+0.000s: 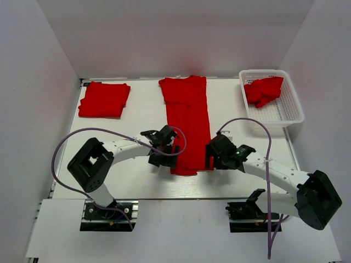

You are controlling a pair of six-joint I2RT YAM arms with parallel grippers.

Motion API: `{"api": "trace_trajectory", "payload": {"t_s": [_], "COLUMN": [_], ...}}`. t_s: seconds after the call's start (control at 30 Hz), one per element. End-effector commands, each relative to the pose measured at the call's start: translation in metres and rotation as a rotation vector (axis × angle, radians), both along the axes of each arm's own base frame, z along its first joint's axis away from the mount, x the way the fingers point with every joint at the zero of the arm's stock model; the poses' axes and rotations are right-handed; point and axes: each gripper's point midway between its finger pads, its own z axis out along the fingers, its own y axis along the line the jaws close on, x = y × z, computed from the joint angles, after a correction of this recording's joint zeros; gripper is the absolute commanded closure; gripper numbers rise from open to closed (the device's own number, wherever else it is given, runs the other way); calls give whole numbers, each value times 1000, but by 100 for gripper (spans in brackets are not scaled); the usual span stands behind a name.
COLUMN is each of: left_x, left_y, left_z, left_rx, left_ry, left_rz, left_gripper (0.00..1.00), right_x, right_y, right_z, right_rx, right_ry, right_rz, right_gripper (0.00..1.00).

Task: Fold and stack the t-shirts
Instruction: Grab the bottom of the folded rectangular tshirt with both arms

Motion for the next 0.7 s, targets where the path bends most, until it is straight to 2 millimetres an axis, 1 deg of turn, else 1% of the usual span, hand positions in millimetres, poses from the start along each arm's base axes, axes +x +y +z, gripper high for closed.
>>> {"api": "trace_trajectory", "payload": {"t_s": [0.0, 0.03, 0.07, 0.13, 0.17, 0.2, 0.23, 0.27, 0.3, 0.37, 0.4, 0.47, 0.5, 0.53, 0.6, 0.63, 0.67], "left_x": [-1, -3, -4, -11, -11, -18, -17, -24, -26, -28, -30, -33, -36, -37, -43, -42, -44], "left_y": [6, 5, 8, 12, 12, 11, 10, 10, 9, 8, 7, 6, 5, 2, -3, -4, -6], "left_z": [-8, -9, -9, -15, -15, -17, -19, -24, -24, -30, -29, -32, -34, -35, -36, -39, -38], "left_rx": [82, 88, 103, 119, 119, 118, 119, 125, 117, 127, 121, 128, 118, 105, 82, 81, 72], "left_ry": [1, -6, -6, 7, 7, 22, 23, 44, 53, 61, 69, 75, 86, 94, 114, 113, 123], "left_rz": [10, 0, 3, -8, -8, -23, -23, -38, -41, -51, -53, -64, -68, -72, -80, -80, -84], "left_gripper": [15, 15, 15, 16, 17, 18, 18, 20, 22, 25, 27, 35, 37, 42, 45, 48, 53], "right_x": [-3, -5, -6, -4, -2, -2, -1, -1, -1, -4, -4, -6, -6, -7, -6, -6, -5], "right_y": [-10, -10, -10, -8, -7, -5, -3, -4, -4, -3, -3, -1, 0, -2, -1, 0, 1], "right_z": [-8, -10, -13, -14, -16, -17, -17, -21, -22, -28, -30, -35, -34, -37, -37, -38, -37], "right_rx": [-31, -30, -35, -23, -22, -14, -12, -18, -18, -21, -21, -18, -17, -26, -23, -21, -17], "right_ry": [27, 33, 41, 36, 37, 39, 40, 47, 47, 66, 71, 89, 88, 98, 98, 99, 93], "right_rz": [-81, -82, -81, -87, -93, -96, -92, -96, -96, -106, -103, -103, -105, -108, -105, -101, -95], "right_gripper": [10, 10, 10, 10, 10, 11, 11, 12, 12, 12, 14, 19, 24, 27, 34, 37, 39]}}
